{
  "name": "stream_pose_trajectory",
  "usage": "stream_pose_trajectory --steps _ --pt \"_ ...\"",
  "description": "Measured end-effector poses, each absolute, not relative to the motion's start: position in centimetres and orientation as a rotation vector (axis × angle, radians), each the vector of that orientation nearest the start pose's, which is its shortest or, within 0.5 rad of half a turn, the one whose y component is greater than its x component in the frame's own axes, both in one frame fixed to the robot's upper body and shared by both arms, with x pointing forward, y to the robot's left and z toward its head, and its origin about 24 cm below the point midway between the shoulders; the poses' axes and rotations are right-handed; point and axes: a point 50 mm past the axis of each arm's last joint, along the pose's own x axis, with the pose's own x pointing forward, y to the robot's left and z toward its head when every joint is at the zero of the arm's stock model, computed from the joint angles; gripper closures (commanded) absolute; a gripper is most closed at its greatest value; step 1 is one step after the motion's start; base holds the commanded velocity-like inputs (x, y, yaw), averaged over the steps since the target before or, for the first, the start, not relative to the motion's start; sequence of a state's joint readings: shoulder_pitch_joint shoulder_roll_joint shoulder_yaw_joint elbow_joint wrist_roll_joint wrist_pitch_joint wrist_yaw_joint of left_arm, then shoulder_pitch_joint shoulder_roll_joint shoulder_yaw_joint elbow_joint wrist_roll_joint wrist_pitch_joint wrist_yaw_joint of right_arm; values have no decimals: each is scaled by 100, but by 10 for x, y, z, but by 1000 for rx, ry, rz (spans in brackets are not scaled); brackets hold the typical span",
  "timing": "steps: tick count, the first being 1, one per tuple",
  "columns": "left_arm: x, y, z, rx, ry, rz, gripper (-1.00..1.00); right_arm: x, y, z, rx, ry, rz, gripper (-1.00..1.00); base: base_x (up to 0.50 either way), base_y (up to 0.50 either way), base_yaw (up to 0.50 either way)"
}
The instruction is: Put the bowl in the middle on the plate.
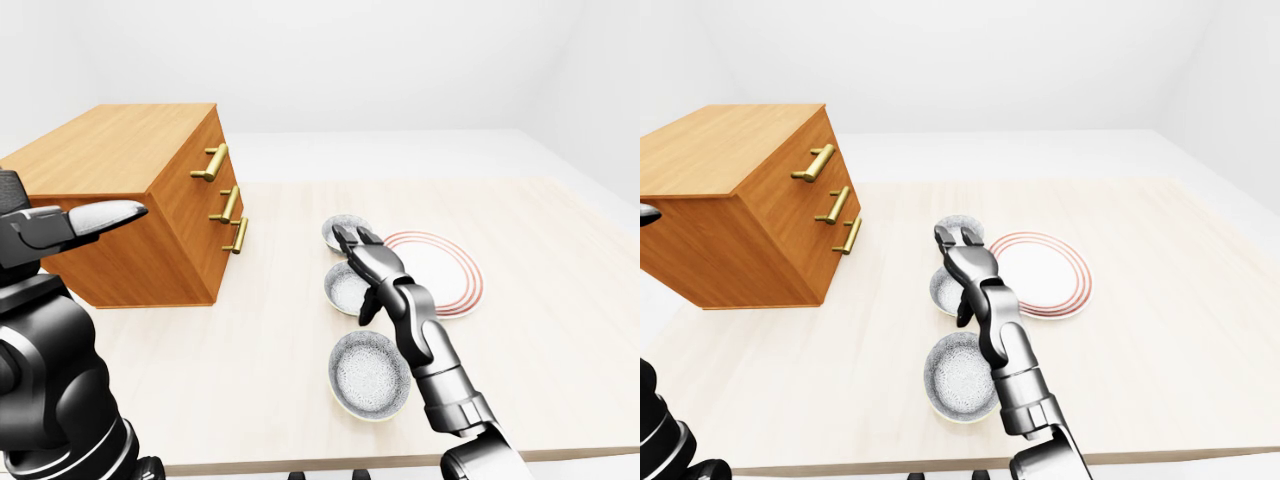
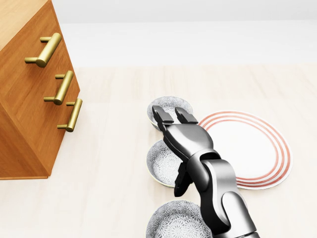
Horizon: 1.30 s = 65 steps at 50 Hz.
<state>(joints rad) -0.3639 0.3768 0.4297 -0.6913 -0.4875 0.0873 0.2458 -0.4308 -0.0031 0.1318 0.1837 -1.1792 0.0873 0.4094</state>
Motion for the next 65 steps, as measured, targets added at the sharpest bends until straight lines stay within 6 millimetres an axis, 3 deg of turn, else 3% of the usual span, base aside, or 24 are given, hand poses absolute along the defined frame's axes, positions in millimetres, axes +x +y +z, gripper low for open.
stream_pose_trajectory --steps 30,65 --pt "199 235 290 -144 -1045 223 -100 326 -82 93 -1232 -53 336 -100 0 0 0" --pt "199 235 289 -140 -1040 222 -100 326 -86 79 -1228 -25 326 -100 0 0 0"
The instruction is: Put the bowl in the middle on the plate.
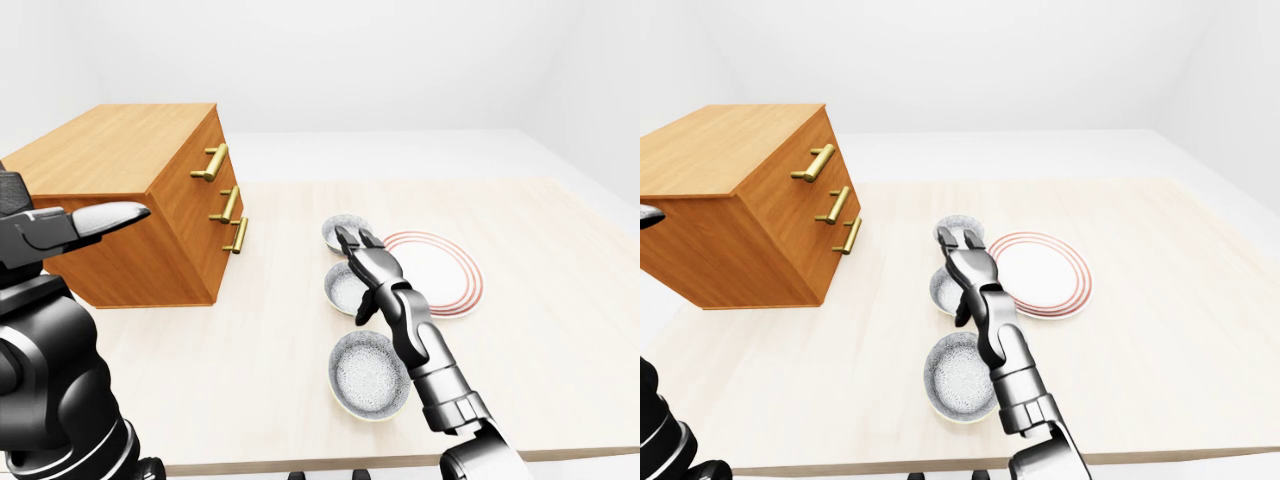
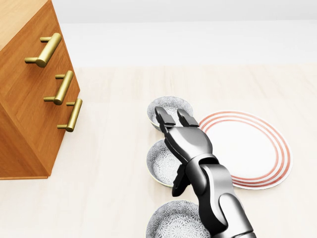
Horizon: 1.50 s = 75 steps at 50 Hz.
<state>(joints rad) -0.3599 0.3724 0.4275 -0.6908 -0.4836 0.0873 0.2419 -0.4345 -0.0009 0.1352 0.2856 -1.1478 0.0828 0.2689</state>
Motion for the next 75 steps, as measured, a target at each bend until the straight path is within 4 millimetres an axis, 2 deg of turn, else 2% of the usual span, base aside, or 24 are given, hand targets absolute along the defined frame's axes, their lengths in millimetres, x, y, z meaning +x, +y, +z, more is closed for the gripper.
stream_pose_trajectory --steps 75 --pt "200 235 288 -136 -1036 222 -100 330 -90 58 -1226 -13 310 -100 0 0 0"
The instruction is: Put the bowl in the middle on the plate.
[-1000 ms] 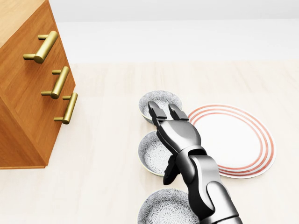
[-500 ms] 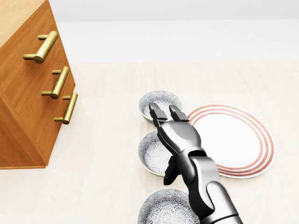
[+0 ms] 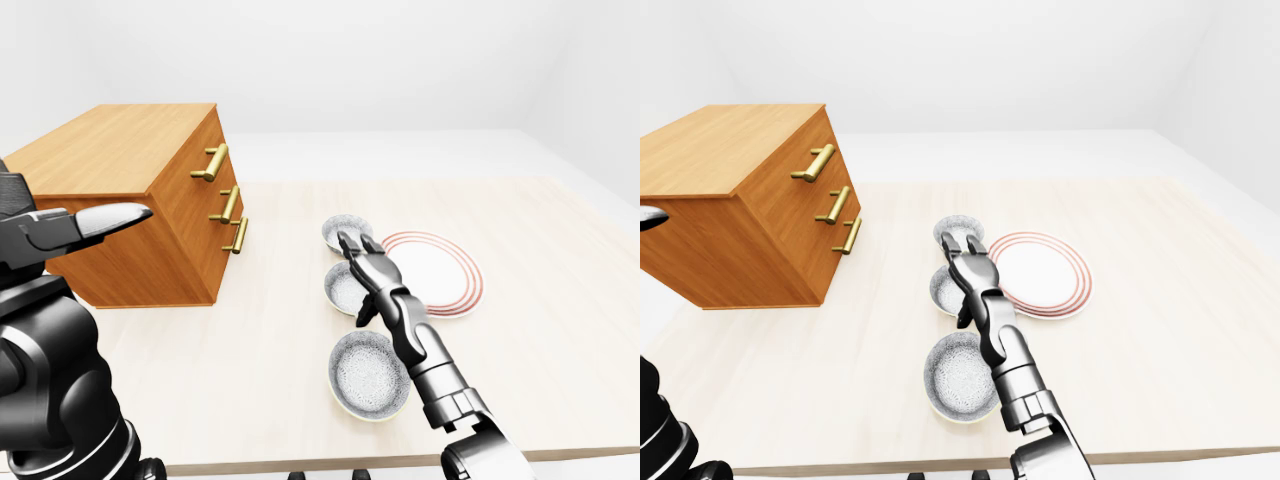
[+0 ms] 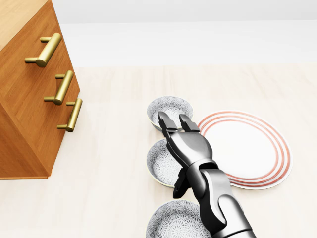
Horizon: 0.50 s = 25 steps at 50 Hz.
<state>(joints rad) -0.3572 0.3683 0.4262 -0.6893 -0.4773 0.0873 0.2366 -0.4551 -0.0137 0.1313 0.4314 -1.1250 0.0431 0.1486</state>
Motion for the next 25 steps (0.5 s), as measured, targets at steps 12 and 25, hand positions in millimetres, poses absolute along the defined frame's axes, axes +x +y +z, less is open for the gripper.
stream_pose_trajectory --steps 12,25 --pt "200 235 287 -135 -1035 222 -100 330 -89 55 -1225 -10 313 -100 0 0 0" --pt "199 234 288 -137 -1038 221 -100 330 -89 50 -1226 -8 313 -100 0 0 0"
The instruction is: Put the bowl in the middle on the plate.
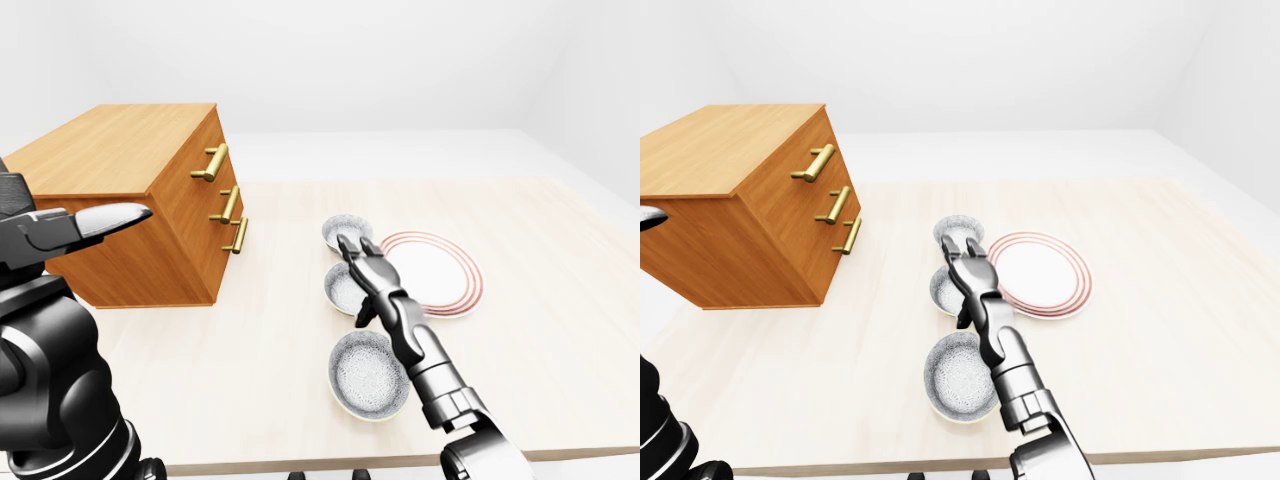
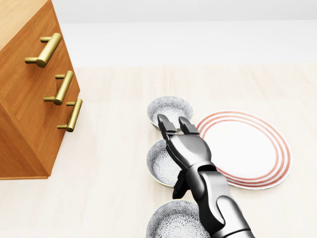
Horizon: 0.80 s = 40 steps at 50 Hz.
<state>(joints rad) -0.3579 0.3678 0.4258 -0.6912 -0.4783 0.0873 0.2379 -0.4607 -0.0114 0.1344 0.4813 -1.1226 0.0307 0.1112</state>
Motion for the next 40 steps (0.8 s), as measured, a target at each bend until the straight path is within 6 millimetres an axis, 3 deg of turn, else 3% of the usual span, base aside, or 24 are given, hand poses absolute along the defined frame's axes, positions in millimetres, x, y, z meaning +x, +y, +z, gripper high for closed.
stream_pose_trajectory --steps 40 --pt "199 234 288 -138 -1038 222 -100 330 -89 43 -1225 0 314 -100 0 0 0"
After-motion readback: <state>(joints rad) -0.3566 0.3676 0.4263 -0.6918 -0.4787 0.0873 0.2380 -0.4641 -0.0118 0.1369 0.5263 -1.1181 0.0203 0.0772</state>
